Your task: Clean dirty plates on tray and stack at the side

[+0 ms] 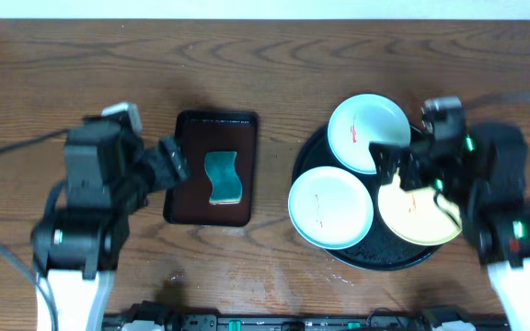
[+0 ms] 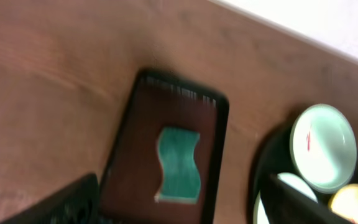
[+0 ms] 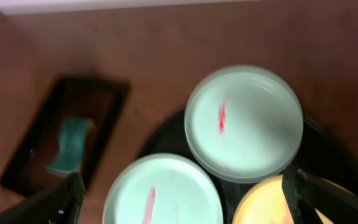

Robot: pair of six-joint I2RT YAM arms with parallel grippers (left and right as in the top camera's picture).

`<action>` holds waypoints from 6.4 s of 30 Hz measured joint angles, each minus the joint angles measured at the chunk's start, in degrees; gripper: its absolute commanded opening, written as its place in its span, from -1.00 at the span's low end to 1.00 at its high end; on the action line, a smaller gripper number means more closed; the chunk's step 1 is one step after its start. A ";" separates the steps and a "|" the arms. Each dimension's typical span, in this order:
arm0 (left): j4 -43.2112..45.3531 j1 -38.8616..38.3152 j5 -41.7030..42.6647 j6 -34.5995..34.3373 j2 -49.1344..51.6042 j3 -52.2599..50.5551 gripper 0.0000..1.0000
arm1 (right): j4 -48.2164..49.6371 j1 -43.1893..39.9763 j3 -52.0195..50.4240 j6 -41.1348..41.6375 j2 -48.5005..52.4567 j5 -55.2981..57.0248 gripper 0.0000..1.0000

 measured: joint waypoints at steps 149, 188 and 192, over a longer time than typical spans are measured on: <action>3.87 -13.00 -2.93 -0.87 48.37 1.33 -0.85 | 11.76 -0.09 -10.86 1.66 37.62 9.20 -0.96; 3.04 -39.63 -0.02 -13.57 63.28 22.03 -0.85 | 11.74 -0.26 -10.86 1.70 37.62 8.72 -0.98; 1.27 -39.76 -5.68 -13.49 63.45 23.12 -0.85 | 11.67 -0.26 -10.86 1.73 37.62 8.59 -0.97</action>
